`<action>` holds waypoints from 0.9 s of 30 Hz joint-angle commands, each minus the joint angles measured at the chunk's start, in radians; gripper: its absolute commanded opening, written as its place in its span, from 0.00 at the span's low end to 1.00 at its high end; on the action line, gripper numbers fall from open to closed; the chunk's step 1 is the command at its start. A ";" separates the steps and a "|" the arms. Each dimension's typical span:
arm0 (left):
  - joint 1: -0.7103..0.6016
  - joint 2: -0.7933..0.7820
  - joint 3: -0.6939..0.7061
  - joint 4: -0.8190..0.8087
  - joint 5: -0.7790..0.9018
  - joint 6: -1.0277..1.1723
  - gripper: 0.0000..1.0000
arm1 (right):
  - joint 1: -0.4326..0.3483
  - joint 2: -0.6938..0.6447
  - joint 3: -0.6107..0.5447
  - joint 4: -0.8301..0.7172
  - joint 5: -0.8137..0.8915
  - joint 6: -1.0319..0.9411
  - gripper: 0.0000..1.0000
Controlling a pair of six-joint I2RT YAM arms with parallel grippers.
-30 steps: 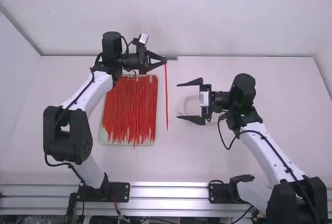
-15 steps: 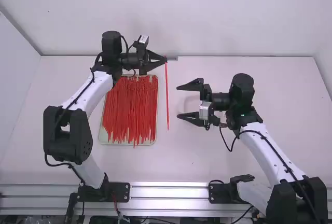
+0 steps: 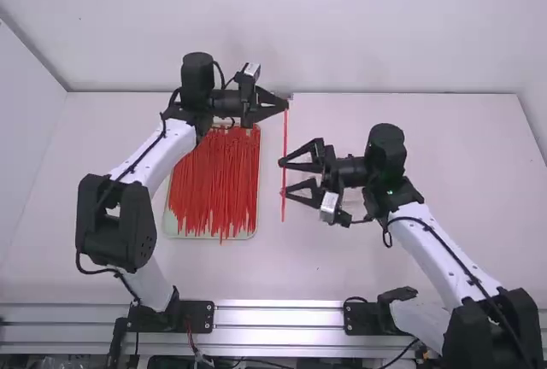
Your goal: Fasten the cable tie
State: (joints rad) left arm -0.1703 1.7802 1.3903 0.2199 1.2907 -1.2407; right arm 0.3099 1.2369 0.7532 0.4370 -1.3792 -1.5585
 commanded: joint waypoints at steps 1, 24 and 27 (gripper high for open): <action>0.000 -0.002 0.024 0.006 0.030 -0.021 0.02 | 0.012 -0.001 0.031 0.000 -0.004 -0.160 1.00; 0.002 -0.002 0.024 0.006 0.026 -0.027 0.02 | 0.009 -0.001 0.031 -0.005 -0.065 -0.218 0.27; 0.005 -0.002 0.024 0.016 0.026 -0.028 0.02 | 0.009 -0.001 0.031 -0.019 -0.064 -0.219 0.27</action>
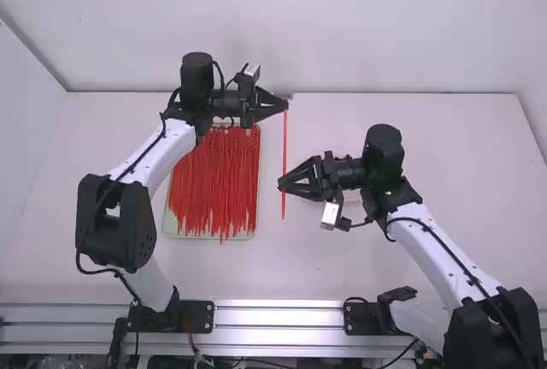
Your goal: Fasten the cable tie
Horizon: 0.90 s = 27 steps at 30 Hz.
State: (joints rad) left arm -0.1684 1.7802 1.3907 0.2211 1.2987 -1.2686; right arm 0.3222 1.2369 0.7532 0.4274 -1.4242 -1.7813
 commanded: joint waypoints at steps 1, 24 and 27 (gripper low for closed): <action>0.004 -0.002 0.024 0.017 0.018 0.000 0.02 | -0.003 -0.001 0.031 -0.011 -0.019 0.004 0.26; 0.006 -0.002 0.024 0.050 0.013 0.001 0.02 | -0.022 -0.001 0.031 -0.043 -0.041 0.004 0.00; -0.001 -0.002 0.024 0.050 0.013 0.002 0.02 | -0.022 -0.001 0.031 -0.043 -0.042 0.004 0.00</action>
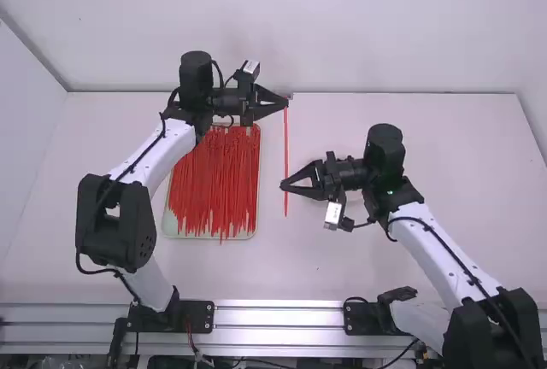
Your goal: Fasten the cable tie
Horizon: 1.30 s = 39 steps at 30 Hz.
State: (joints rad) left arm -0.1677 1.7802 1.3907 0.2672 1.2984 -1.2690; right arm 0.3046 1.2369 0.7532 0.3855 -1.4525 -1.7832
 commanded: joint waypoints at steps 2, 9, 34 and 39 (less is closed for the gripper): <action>-0.002 -0.002 0.024 0.003 0.011 0.002 0.02 | -0.005 -0.001 0.031 -0.001 -0.013 0.006 0.00; -0.002 -0.002 0.024 0.003 0.003 0.005 0.02 | -0.003 -0.001 0.031 0.000 0.014 0.006 0.00; -0.002 -0.002 0.024 0.003 0.000 0.027 0.02 | -0.024 -0.001 0.031 0.014 0.013 0.125 0.00; -0.002 -0.002 0.024 0.003 -0.001 0.029 0.02 | -0.022 -0.001 0.031 0.071 0.012 0.298 0.00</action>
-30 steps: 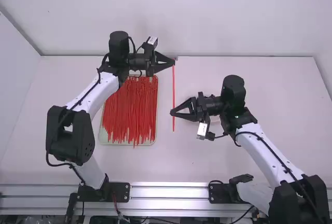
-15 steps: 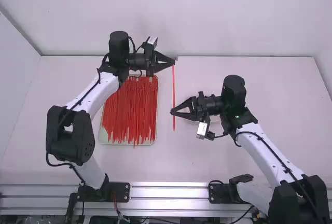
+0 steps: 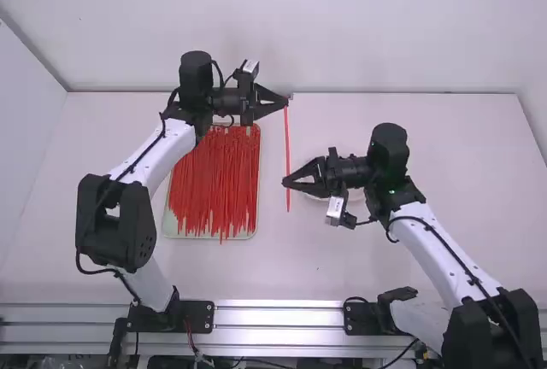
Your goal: Fasten the cable tie
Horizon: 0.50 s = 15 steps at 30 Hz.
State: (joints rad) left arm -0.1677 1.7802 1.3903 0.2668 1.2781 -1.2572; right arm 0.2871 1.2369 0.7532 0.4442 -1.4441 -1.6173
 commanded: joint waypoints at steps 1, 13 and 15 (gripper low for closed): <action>-0.002 -0.002 0.024 0.003 0.019 0.021 0.02 | -0.003 -0.001 0.031 0.016 0.006 0.153 0.00; -0.002 -0.002 0.024 0.003 0.020 0.034 0.02 | -0.013 -0.001 0.031 0.019 0.104 0.591 0.00; -0.002 -0.002 0.024 0.004 0.019 0.034 0.02 | -0.011 -0.001 0.031 0.020 0.114 0.651 0.00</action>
State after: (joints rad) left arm -0.1677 1.7802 1.3903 0.2672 1.2789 -1.2377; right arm 0.2829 1.2369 0.7532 0.4606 -1.3674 -1.0935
